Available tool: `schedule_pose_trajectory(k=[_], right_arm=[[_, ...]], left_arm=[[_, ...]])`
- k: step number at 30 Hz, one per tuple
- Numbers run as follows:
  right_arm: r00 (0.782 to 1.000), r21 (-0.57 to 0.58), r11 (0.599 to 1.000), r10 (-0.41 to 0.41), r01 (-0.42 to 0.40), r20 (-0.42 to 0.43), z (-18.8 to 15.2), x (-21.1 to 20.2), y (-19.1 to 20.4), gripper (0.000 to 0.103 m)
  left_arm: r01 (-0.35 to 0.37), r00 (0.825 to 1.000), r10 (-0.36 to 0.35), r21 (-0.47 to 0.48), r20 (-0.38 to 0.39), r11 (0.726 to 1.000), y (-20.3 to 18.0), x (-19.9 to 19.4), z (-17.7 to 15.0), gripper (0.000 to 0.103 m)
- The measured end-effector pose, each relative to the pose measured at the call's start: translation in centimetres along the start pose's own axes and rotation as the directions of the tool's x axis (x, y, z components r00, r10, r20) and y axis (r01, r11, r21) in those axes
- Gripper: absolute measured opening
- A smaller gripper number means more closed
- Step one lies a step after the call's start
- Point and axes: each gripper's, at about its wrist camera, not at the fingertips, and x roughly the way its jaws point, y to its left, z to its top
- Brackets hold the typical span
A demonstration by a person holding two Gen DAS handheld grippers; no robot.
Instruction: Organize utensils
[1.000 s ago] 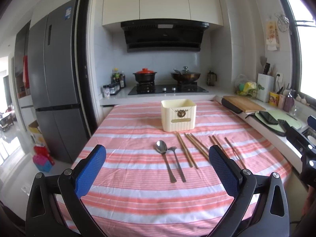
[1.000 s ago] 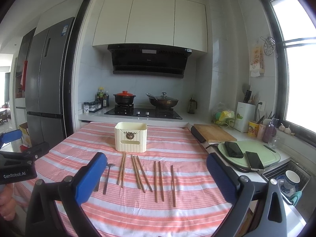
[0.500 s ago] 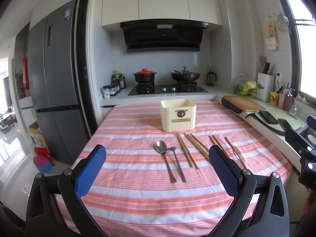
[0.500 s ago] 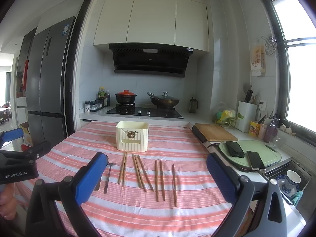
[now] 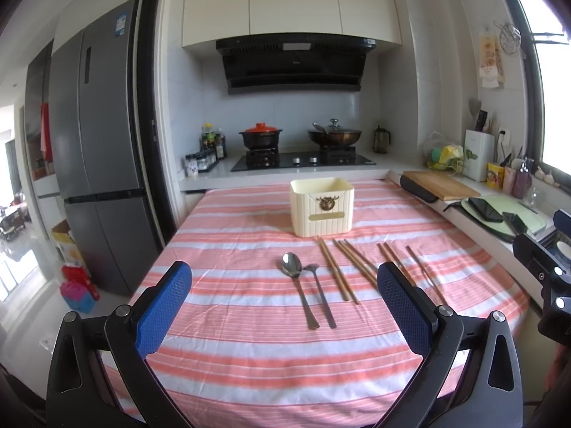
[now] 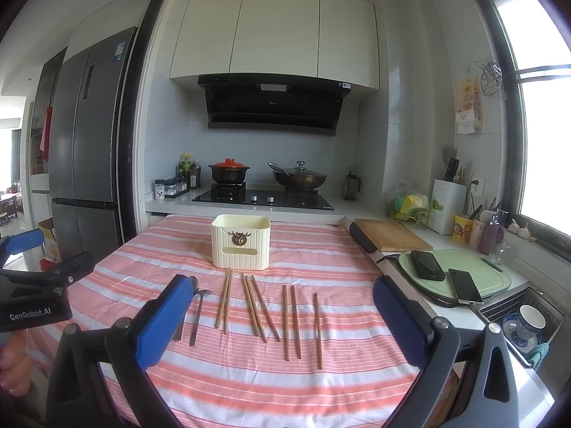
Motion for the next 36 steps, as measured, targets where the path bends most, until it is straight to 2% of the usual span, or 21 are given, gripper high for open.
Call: schedule_pose_trajectory(k=[28,36], right_arm=[[1.0,0.001,1.0,-0.01,0.01,-0.009,0.1,0.7,-0.3,0.103],[0.999,-0.006,1.0,-0.014,0.014,-0.03,-0.4,1.7,-0.4,0.103]], left_arm=[[-0.02,0.999,0.021,0.025,-0.025,0.999,0.0,1.4,-0.1,0.103],[-0.032,0.997,0.033,0.02,-0.064,0.999,0.4,3.1,-0.2,0.103]])
